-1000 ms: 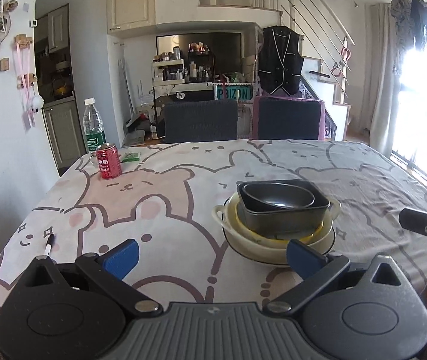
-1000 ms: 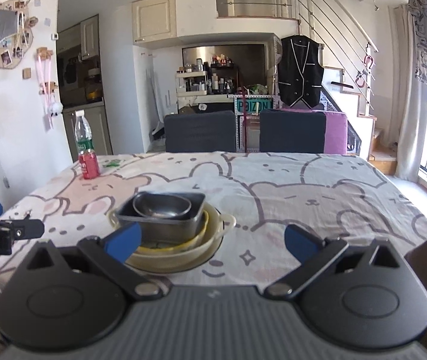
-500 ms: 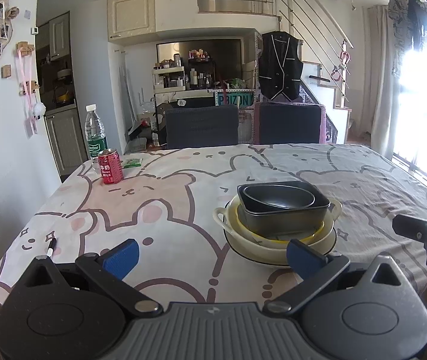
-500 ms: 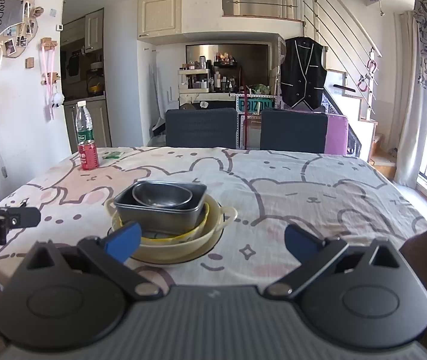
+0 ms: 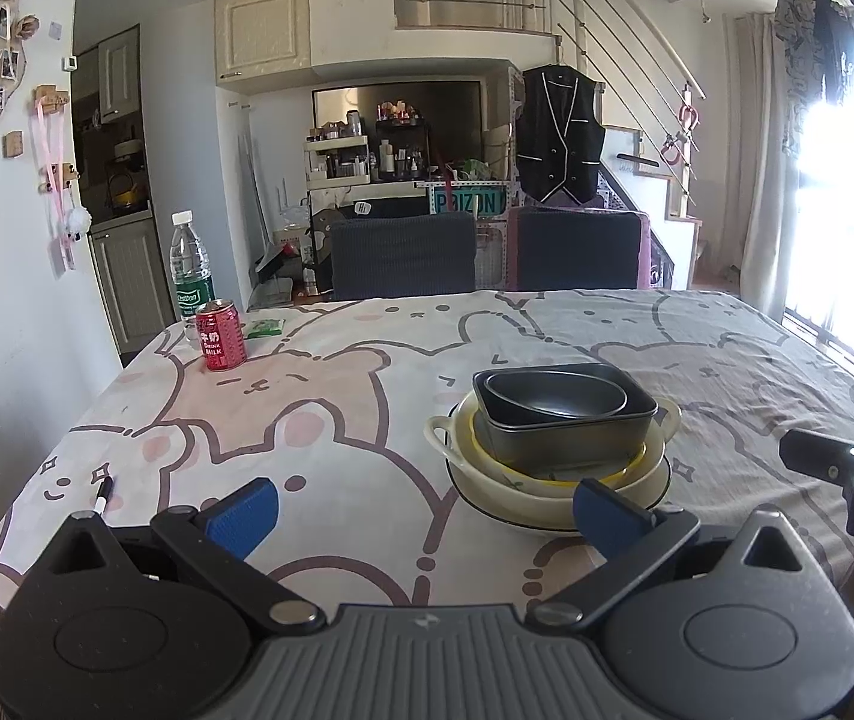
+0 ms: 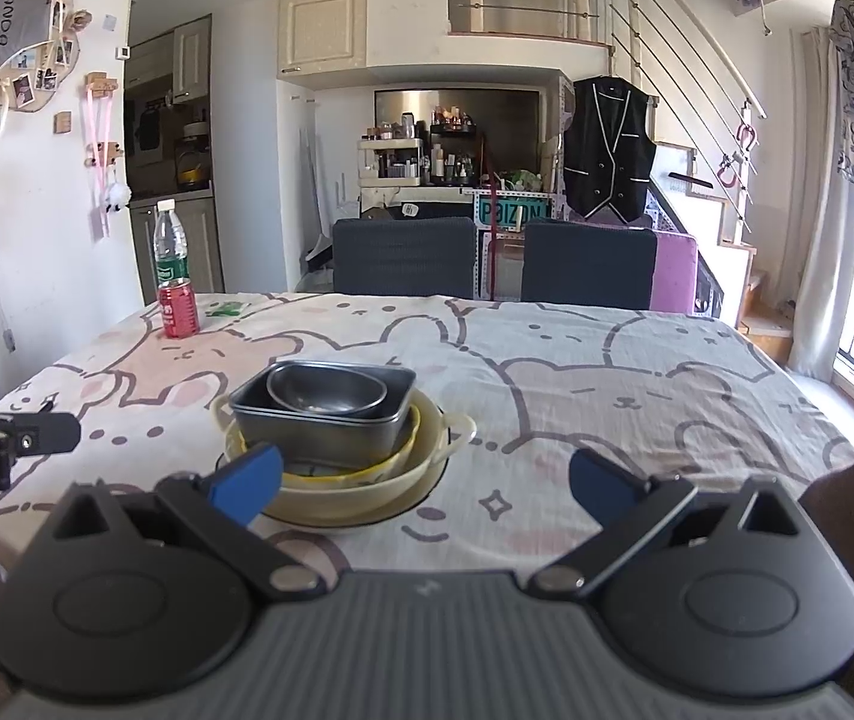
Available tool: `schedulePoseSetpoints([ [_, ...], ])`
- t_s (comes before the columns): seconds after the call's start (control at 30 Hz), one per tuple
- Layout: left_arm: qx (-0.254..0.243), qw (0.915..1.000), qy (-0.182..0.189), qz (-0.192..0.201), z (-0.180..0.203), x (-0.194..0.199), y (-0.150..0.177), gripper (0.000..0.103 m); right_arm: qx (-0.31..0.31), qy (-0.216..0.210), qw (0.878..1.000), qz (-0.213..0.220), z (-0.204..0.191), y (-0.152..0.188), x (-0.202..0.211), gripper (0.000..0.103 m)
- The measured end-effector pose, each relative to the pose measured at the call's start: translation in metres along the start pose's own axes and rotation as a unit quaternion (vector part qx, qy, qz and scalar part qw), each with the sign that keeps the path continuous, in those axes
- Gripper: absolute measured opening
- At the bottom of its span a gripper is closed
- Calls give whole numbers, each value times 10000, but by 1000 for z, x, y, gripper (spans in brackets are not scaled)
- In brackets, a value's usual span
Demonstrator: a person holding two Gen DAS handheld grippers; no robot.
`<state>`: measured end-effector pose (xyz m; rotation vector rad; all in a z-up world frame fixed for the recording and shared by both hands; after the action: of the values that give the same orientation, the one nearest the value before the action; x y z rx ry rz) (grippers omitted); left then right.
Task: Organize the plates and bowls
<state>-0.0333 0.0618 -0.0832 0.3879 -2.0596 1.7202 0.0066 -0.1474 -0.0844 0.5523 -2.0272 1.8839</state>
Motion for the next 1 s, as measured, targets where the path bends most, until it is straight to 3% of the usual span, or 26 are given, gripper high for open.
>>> schedulePoseSetpoints([
  [1.0,-2,10000,12,15,2,3,-1,103,26,-18,10000,1,-4,0,-1,103],
])
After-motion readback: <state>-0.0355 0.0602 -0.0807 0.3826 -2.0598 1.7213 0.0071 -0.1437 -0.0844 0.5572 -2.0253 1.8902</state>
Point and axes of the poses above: each gripper's, at about its wrist camera, not at the fingertips, and x roughly against the way its jaws point, z to its right, y to its underside, the point moved 7 cm from there along -x, roughly the way its jaws point, and after that the axes turned 6 degrees about -x, right-handed, at the moved point
